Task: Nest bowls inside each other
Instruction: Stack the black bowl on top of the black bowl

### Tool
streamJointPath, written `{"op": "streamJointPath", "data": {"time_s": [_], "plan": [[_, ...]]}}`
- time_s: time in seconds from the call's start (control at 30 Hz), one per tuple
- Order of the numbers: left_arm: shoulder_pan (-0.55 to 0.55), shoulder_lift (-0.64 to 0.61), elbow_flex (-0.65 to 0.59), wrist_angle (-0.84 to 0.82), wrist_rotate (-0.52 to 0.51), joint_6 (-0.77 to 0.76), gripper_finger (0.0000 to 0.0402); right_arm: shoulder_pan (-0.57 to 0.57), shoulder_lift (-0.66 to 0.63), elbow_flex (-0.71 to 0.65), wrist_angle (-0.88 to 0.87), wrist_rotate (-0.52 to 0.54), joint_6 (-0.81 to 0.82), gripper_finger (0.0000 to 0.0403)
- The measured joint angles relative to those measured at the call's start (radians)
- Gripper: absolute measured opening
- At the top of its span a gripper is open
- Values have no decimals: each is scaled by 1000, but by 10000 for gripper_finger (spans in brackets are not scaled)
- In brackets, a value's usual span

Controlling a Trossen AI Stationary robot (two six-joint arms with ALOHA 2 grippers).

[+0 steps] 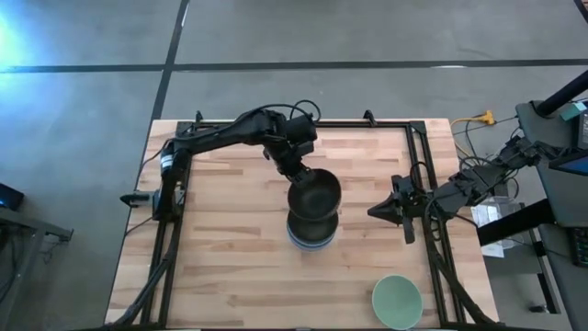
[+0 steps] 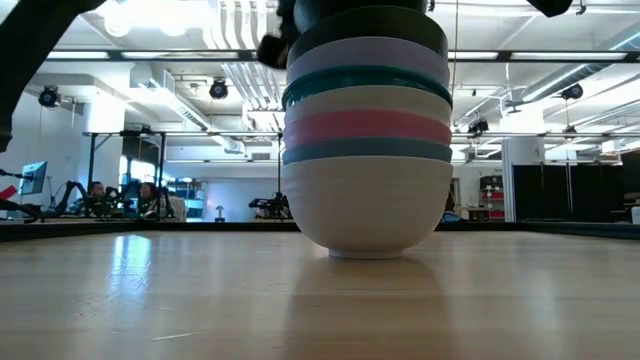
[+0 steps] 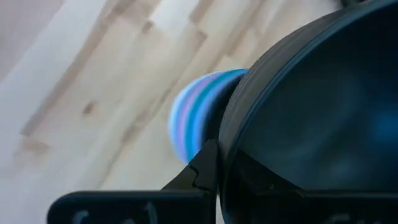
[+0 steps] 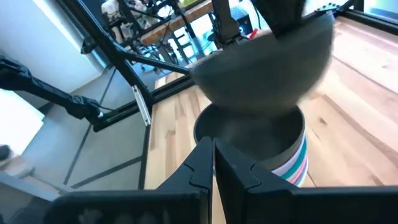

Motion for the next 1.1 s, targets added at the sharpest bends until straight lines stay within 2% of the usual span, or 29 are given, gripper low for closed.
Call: {"op": "streamJointPath", "data": {"time_s": [0.1, 0.33, 0.63, 0.83, 1.1], "plan": [[-40, -4, 50, -2, 0, -59, 0, 0, -3, 0, -29, -3, -11, 9], [-132, 41, 52, 16, -5, -158, 0, 0, -27, 0, -142, -22, -42, 9], [-132, 106, 52, 15, -25, -159, 0, 0, -74, 0, -151, -30, -42, 9], [-132, 105, 54, 8, -25, -155, 0, 0, -104, 0, -149, -30, -9, 9], [-128, 96, 111, -119, -49, -128, 0, 0, -109, 0, -148, -30, -6, 9]]}}
